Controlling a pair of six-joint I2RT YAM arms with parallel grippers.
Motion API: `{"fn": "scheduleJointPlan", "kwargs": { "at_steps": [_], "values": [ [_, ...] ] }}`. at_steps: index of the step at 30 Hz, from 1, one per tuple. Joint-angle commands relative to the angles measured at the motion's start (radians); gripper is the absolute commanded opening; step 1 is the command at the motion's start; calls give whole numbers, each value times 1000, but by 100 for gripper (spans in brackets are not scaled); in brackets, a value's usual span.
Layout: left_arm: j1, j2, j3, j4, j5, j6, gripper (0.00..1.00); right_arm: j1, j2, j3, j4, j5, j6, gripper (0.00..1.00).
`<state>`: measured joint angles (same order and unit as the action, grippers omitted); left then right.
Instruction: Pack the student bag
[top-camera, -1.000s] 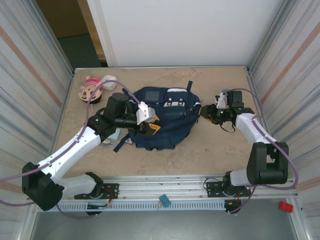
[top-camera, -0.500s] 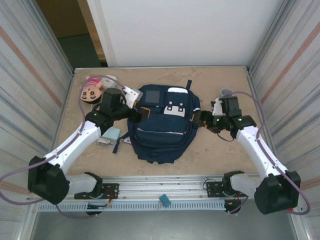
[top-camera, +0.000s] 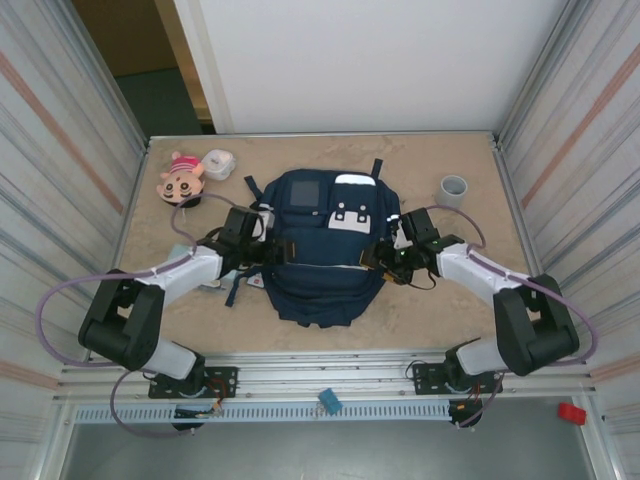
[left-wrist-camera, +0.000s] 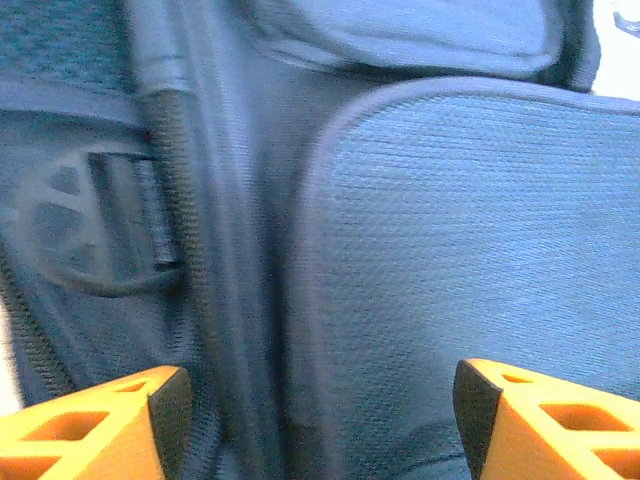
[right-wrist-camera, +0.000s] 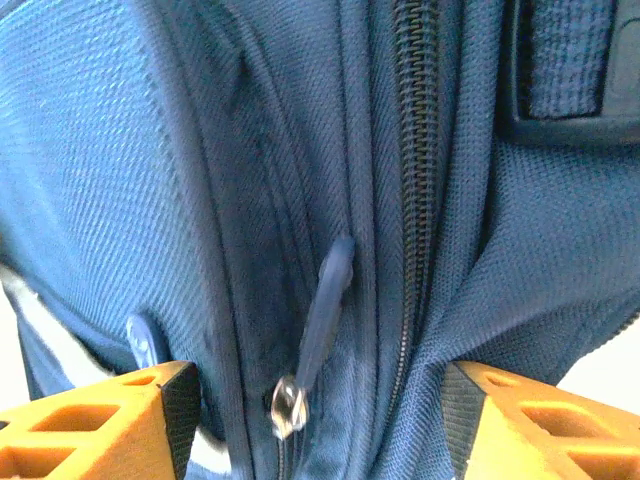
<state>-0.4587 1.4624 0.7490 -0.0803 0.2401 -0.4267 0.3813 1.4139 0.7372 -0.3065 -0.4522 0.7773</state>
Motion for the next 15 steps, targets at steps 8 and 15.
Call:
{"fn": "scheduleJointPlan", "kwargs": {
  "at_steps": [8, 15],
  "values": [
    [-168, -160, -70, -30, -176, -154, 76, 8, -17, 53, -27, 13, -21, 66],
    [-172, -357, -8, -134, -295, 129, 79, -10, -220, 44, -157, 93, -82, 72]
  ]
}}
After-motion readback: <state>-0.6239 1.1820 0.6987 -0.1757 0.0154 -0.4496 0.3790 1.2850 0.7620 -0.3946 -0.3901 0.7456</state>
